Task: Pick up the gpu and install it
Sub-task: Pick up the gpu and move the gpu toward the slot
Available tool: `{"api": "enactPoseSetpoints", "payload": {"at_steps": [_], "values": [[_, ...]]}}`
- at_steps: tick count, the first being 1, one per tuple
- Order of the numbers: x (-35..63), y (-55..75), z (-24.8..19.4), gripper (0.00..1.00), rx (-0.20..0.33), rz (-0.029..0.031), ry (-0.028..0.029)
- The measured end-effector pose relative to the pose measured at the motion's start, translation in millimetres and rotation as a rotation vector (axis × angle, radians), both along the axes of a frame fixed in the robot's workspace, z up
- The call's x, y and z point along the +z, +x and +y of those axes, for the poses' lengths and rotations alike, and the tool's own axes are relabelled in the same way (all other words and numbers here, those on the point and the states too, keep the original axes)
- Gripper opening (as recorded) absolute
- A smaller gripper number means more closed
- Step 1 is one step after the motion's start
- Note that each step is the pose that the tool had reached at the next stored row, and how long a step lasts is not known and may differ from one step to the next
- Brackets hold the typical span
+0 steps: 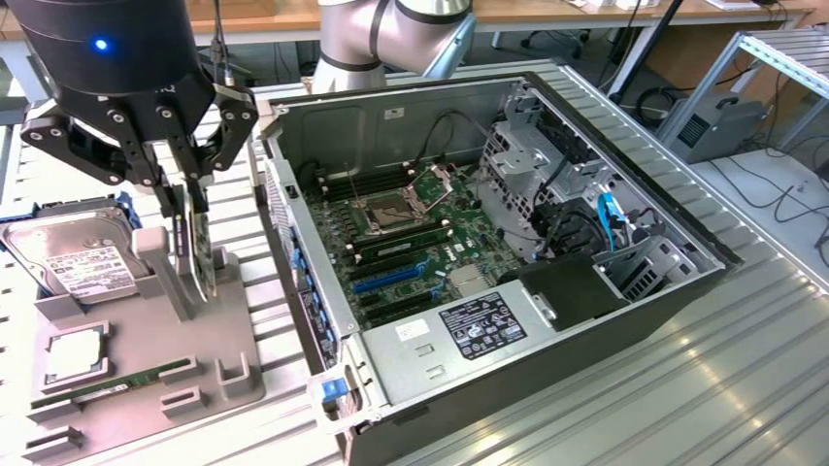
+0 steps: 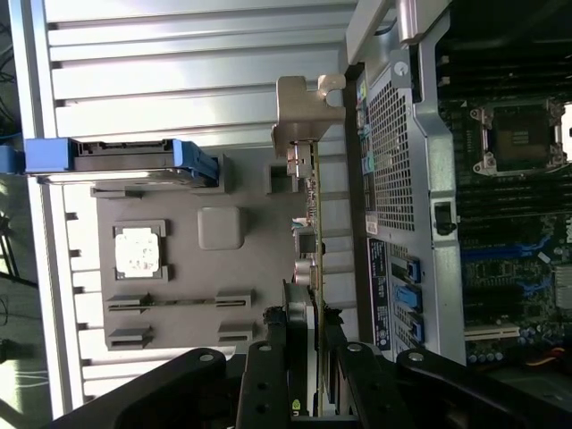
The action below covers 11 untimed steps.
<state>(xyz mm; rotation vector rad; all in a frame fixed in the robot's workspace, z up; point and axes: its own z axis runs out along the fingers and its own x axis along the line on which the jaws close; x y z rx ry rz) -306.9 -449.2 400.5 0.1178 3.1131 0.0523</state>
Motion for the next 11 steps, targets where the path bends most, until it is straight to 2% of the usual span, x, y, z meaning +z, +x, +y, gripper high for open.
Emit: {"api": "enactPoseSetpoints", "payload": {"at_steps": [11], "values": [[3.2,0.0,0.0,0.27,0.0,0.0,0.0]]}}
